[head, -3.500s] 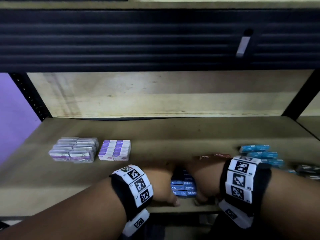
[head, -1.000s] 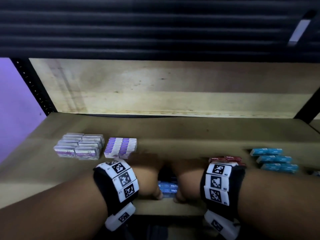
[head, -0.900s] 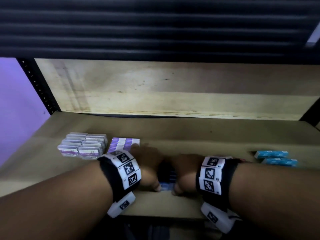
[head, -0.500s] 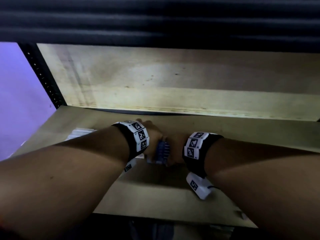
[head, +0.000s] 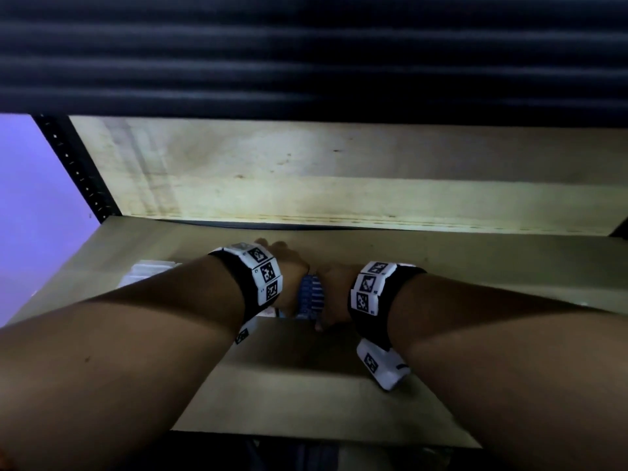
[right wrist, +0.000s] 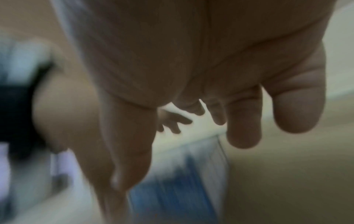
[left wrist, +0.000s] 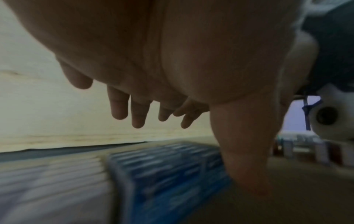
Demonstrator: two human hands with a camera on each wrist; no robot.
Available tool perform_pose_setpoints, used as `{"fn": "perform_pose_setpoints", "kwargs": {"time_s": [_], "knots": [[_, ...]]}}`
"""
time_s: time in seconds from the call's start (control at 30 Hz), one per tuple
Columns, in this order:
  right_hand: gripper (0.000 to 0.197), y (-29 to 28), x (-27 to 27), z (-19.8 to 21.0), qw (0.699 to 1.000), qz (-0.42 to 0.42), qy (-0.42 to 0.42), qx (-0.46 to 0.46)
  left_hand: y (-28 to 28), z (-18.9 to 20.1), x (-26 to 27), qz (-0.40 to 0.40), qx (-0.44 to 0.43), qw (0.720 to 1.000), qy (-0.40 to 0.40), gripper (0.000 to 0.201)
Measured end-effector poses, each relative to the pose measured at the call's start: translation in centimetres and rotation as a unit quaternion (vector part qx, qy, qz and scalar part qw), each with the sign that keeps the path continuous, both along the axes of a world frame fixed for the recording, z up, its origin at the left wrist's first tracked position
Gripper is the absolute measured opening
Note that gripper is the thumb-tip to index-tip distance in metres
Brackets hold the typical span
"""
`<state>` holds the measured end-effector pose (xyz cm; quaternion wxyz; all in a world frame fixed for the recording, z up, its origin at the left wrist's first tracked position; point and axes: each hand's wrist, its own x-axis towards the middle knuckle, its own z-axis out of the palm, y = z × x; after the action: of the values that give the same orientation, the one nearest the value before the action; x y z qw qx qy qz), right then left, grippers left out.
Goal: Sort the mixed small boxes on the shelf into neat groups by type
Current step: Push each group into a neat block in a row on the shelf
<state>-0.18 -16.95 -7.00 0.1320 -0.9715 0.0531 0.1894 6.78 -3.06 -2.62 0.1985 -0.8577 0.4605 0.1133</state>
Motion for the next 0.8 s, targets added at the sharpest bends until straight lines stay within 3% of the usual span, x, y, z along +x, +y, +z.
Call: {"fn": "perform_pose_setpoints", "kwargs": {"time_s": [0.13, 0.23, 0.33, 0.43, 0.53, 0.67, 0.8], "knots": [[0.086, -0.4, -3.3, 3.1, 0.999, -0.029, -0.041, -0.015, 0.5, -1.2, -2.0, 0.042, -0.085, 0.995, -0.006, 0.082], [0.066, -3.0, -7.3, 6.6, 0.995, -0.051, -0.087, -0.009, -0.4, -0.4, -4.5, 0.057, -0.163, 0.984, 0.044, 0.087], [0.042, -6.6, -12.2, 9.4, 0.990, -0.042, -0.123, -0.060, -1.8, 0.3, -7.6, 0.049, -0.240, 0.963, 0.113, 0.077], [0.040, -10.7, -15.9, 10.0, 0.982, -0.127, -0.129, -0.053, -3.5, -0.1, -10.3, 0.061, -0.317, 0.921, 0.217, 0.058], [0.036, -14.1, -18.2, 9.4, 0.975, -0.191, -0.108, -0.040, -5.8, -1.1, -11.7, 0.075, -0.343, 0.897, 0.270, 0.054], [0.035, -17.1, -19.5, 8.3, 0.973, -0.219, -0.062, -0.043, -9.2, -3.1, -12.1, 0.113, -0.348, 0.890, 0.272, 0.053], [0.037, -17.8, -19.1, 7.5, 0.986, -0.137, 0.002, -0.098, -12.2, -4.3, -11.9, 0.127, -0.315, 0.904, 0.259, 0.046]]}}
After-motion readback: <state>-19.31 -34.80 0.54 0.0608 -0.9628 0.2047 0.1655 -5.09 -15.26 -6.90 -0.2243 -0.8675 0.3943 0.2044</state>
